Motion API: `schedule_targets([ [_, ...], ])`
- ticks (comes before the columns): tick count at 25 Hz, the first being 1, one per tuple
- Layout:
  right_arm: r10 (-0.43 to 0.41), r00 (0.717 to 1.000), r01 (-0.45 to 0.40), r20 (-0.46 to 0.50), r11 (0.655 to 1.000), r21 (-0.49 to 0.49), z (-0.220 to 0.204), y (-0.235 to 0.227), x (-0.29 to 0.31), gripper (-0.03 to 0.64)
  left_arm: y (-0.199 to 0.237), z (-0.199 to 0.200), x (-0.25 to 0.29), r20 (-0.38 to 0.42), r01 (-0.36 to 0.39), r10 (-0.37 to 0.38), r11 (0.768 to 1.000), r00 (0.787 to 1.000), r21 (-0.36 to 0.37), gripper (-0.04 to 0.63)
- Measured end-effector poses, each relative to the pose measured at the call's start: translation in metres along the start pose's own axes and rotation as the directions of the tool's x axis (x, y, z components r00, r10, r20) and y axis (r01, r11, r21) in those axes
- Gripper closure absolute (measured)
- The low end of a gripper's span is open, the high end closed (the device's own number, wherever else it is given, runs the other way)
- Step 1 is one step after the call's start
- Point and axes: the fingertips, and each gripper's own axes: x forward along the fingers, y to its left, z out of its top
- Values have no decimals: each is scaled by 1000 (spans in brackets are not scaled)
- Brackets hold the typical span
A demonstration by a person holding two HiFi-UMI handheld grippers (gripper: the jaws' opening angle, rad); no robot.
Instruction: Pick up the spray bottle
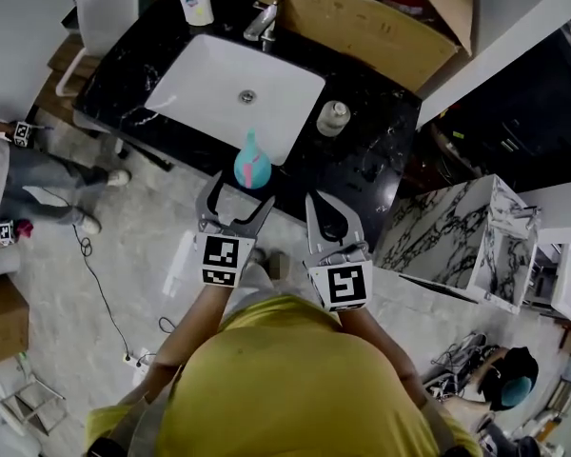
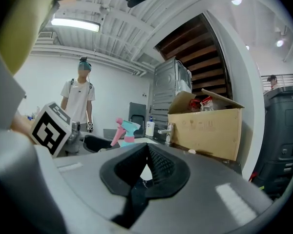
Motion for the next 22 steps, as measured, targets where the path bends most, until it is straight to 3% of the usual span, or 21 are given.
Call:
schedule_targets([
  [12,-81,994,82,-67,996,18,-14,-25,13,615,11,-36,61,-109,71,-70,997,992,10,160],
  [22,-109,988,110,-109,994,7,-28,-31,17,615,11,-38,74,-101,117,-112,992,989,42,193],
])
